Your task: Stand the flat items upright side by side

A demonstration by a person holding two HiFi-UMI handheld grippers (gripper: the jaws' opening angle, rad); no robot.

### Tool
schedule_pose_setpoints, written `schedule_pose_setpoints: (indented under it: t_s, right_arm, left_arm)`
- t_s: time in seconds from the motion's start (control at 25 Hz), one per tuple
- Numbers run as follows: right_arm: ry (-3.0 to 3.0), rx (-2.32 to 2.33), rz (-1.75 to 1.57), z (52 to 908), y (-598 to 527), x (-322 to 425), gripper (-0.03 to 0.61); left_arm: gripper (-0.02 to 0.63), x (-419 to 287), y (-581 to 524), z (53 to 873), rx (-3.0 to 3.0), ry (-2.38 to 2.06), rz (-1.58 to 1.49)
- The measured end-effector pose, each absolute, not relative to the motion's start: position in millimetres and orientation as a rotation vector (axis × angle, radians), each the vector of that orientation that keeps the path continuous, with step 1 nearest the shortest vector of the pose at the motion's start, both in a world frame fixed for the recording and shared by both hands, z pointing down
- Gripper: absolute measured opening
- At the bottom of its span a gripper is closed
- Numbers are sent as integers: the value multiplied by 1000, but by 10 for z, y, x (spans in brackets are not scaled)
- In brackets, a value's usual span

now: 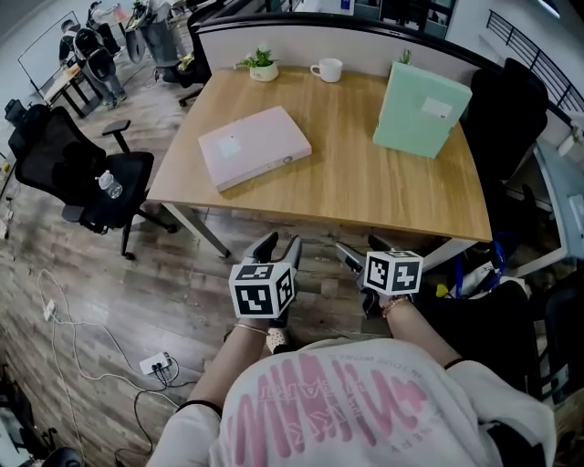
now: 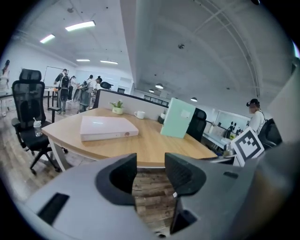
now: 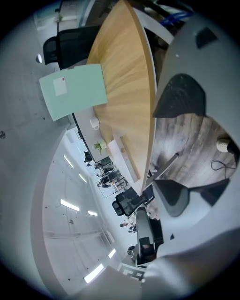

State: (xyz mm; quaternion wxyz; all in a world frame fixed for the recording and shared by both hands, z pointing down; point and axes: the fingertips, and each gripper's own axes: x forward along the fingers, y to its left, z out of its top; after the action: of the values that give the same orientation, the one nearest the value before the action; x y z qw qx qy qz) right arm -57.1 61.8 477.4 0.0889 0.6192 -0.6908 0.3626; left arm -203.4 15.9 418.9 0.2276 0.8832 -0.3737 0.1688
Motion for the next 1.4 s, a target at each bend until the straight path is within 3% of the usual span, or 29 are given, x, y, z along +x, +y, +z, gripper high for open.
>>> schedule_pose_setpoints:
  t_s: [0.32,0.64,0.76,1.4]
  right_arm:
    - [-2154,1876,1105,4642,-199,-1347,411]
    - [-2211,1871,1070,4651,-836,-1783,411]
    - [-2195,1823,1019,4655,-1075,-1795,411]
    - [-2313,1494,824,4529,-3221,-1523,397]
  left_arm:
    - [198,-2887,-511,4165,2416,-1086,433]
    - [246,-3250,-903,4462,2265,-1065,388]
    - [288,-3154,-1045,4582,2227,-1025,392]
    - [305,-2404,-2099,5031,1811,-1071,251]
